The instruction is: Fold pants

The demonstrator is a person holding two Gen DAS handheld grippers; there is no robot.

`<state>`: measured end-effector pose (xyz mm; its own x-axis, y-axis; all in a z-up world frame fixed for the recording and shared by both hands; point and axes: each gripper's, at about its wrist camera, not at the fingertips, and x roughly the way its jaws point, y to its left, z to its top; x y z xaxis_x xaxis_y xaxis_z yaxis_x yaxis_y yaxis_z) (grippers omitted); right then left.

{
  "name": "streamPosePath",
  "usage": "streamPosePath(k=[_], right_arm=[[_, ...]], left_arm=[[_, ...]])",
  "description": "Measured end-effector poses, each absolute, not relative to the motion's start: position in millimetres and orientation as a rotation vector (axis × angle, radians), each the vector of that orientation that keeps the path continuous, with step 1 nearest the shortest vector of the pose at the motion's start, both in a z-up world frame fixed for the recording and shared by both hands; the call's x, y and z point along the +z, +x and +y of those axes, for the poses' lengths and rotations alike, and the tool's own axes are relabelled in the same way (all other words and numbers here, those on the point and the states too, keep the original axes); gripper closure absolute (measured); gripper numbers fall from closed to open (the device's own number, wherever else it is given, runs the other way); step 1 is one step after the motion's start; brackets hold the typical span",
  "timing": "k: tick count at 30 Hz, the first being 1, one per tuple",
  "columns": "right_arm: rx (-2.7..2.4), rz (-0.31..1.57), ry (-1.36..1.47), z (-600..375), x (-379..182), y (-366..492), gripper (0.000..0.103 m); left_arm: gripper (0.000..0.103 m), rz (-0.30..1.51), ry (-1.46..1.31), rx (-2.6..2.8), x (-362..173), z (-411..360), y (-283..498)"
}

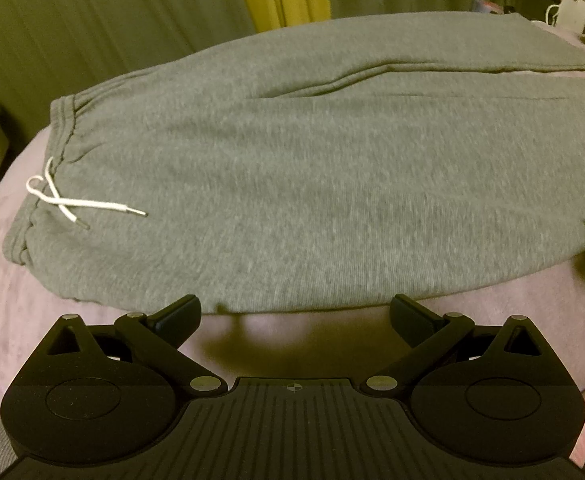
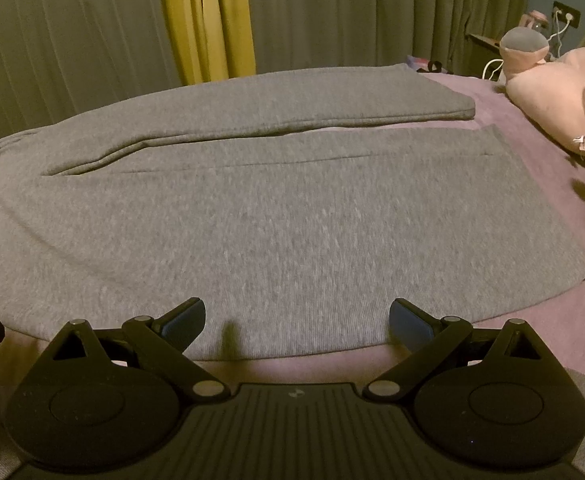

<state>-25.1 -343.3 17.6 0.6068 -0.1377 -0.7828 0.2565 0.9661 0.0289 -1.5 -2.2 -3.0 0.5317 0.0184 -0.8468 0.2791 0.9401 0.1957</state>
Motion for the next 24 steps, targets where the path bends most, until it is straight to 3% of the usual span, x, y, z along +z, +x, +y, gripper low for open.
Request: streamPosePath(k=[24], right_arm=[[-0.214,0.901,0.138,-341.7,16.1,-21.6,0.004]], left_arm=[[0.0,1.008,0.338,-0.152,-3.4,-3.8,-0.9]])
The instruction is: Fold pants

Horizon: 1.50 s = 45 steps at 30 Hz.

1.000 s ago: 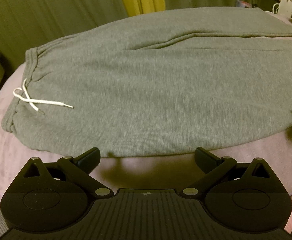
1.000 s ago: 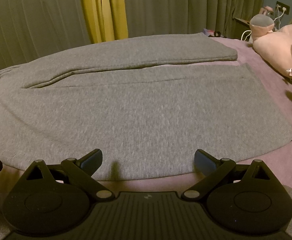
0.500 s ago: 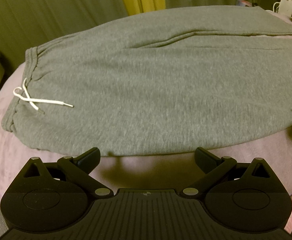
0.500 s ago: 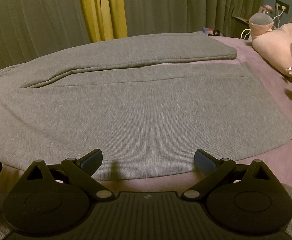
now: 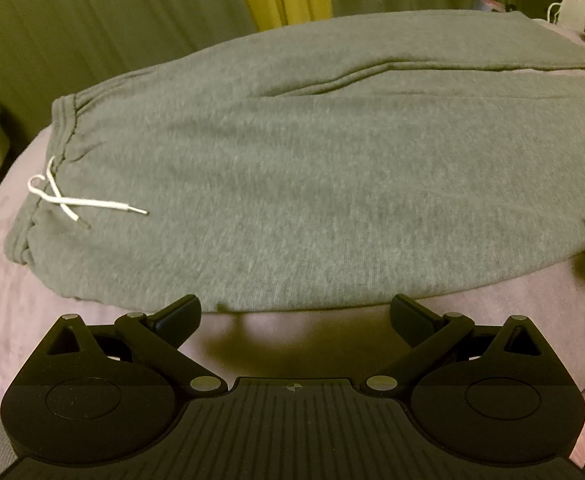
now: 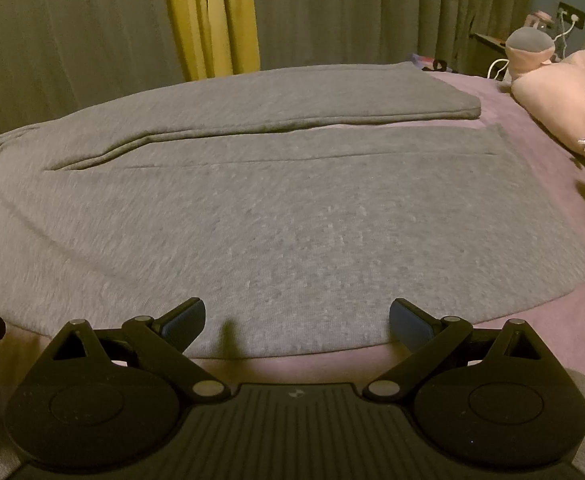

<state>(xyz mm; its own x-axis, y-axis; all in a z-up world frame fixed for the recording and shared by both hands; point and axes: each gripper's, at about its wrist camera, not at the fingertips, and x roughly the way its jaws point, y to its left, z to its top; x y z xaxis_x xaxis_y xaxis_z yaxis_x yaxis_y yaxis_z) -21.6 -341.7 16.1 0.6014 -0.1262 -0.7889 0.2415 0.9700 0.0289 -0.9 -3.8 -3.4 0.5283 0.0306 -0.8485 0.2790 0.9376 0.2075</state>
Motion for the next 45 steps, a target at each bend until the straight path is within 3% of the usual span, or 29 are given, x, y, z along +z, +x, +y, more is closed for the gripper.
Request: streamPosePath(k=[20,26,34,37,41,45], right_arm=[[-0.169,0.929,0.216,-350,10,-16,0.004],[-0.159,0.993,0.427,-378,-4,-5,0.004],[-0.134,1.028,0.59,-395,-18,10,0.004],[-0.172,0.979,0.586,-398,-9,20,0.004],[-0.343,0.757,0.549,-410,19,34,0.004],[-0.322,0.833,0.487,-423,25,98,0.004]], left_arm=[[0.0,1.024,0.251,-0.191,8,1,4],[0.0,0.987,0.248,-0.186,24,1,12],[0.0,0.897,0.112,-0.093,60,-5,95],[0.0,0.885,0.042,0.03,52,-3,139],[0.0,0.86,0.057,0.224,12,14,168],[0.0,0.9,0.074,0.347,-13,37,188]])
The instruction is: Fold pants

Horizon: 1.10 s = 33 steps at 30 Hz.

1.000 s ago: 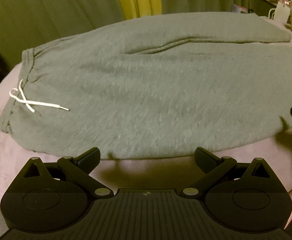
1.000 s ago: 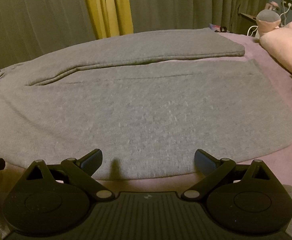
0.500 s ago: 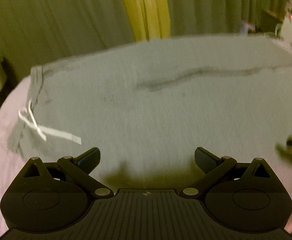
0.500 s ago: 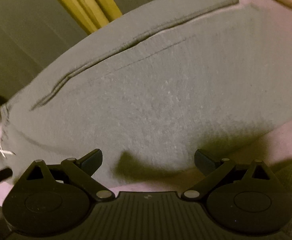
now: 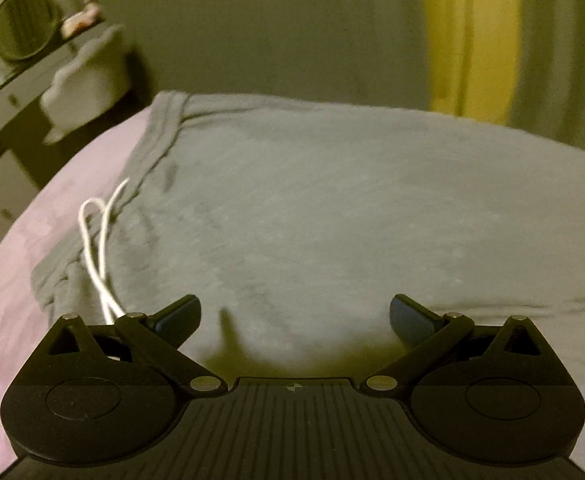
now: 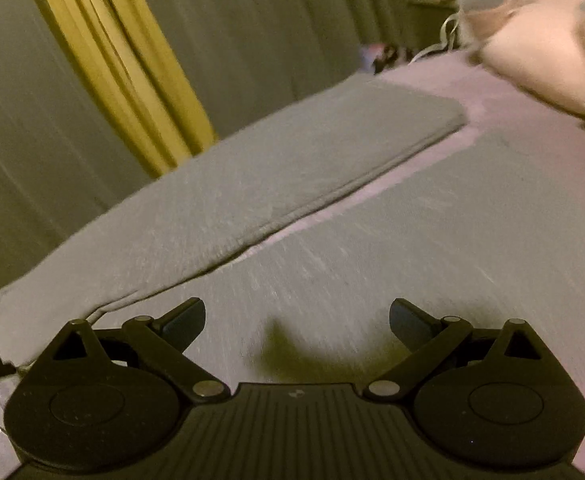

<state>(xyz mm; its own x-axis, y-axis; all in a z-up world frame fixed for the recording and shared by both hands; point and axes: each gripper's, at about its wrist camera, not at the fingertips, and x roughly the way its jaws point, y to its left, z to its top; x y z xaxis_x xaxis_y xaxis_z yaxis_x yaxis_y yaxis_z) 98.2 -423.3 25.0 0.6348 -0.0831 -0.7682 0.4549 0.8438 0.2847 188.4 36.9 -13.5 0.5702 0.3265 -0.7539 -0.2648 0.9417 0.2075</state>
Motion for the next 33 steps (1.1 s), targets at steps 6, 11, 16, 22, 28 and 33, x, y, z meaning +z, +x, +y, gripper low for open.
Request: streamPosePath(k=[6,11,16,22,28,33], right_arm=[[-0.373,0.858,0.438,-433,30,214,0.004],[-0.429,0.863,0.486,-446,36,308,0.005],[-0.511,0.921,0.537,-460,18,387,0.025],[-0.596,0.933,0.575,-473,-4,443,0.034],[-0.724,0.989,0.521,-482,-31,471,0.036],[-0.733,1.052,0.28,-468,-38,478,0.07]], left_arm=[[0.0,0.715,0.112,0.427,-5,51,186],[0.0,0.723,0.128,0.457,-24,50,195],[0.0,0.722,0.143,0.493,-44,50,207],[0.0,0.684,0.102,0.51,-54,55,205],[0.0,0.634,-0.045,0.507,-58,70,199],[0.0,0.624,-0.072,0.511,-59,71,199]])
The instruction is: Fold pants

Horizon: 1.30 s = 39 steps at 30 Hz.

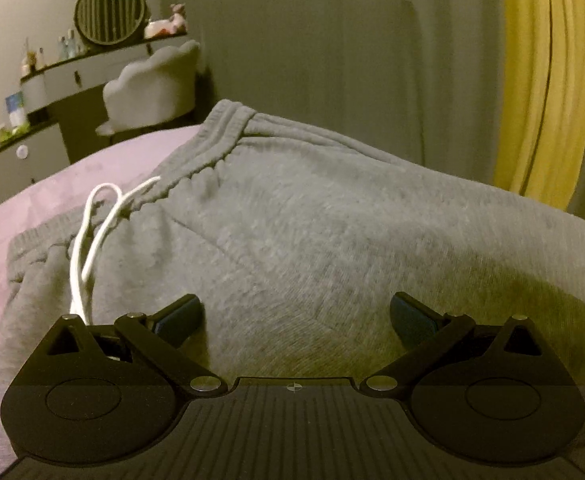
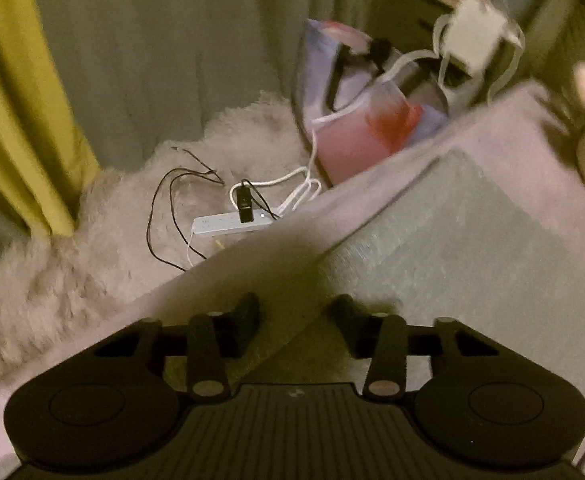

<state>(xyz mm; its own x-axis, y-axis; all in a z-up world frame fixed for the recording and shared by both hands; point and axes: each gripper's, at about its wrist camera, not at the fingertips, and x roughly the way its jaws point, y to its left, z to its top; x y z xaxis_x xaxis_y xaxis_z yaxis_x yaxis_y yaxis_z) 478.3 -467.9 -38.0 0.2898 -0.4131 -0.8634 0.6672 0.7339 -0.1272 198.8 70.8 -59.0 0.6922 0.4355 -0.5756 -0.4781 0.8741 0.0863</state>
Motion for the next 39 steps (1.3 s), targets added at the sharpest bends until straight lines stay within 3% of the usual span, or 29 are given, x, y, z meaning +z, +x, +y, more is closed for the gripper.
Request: streamPosePath(k=[2,4,9,13,20,22,24,25,28,30,32,34,39], right_arm=[[-0.713,1.04,0.271,-474,-34,473,0.093],[-0.676,0.999,0.331,-483,-24,457,0.096],[-0.584,0.848,0.37,-477,18,370,0.097],[-0.558,0.725,0.401,-455,43,243,0.097],[-0.689,0.882,0.504,-434,-23,82,0.103],[-0.681,0.813,0.517,-439,-22,70,0.103],[-0.68,0.788,0.557,-446,-16,68,0.098],[-0.67,0.759,0.586,-449,-13,67,0.089],[-0.648,0.724,0.648,-461,-16,61,0.037],[-0.625,0.694,0.711,-471,-20,59,0.033],[-0.579,0.626,0.794,-475,-28,50,0.014],[-0.521,0.587,0.859,-483,-34,47,0.006],[-0.501,0.59,0.89,-498,-36,56,0.005]], left_arm=[[0.0,0.62,-0.057,0.514,-59,69,198],[0.0,0.621,-0.057,0.512,-60,69,198],[0.0,0.642,-0.106,0.496,-57,77,200],[0.0,0.676,-0.153,0.483,-53,84,203],[0.0,0.722,-0.17,0.424,-50,89,197],[0.0,0.736,-0.184,0.403,-48,91,193],[0.0,0.756,-0.214,0.386,-46,94,190],[0.0,0.763,-0.238,0.376,-45,96,189],[0.0,0.775,-0.316,0.339,-36,106,185],[0.0,0.792,-0.357,0.315,-25,114,187],[0.0,0.784,-0.316,0.317,-9,118,194],[0.0,0.707,-0.261,0.33,6,120,203],[0.0,0.782,-0.255,0.287,16,139,267]])
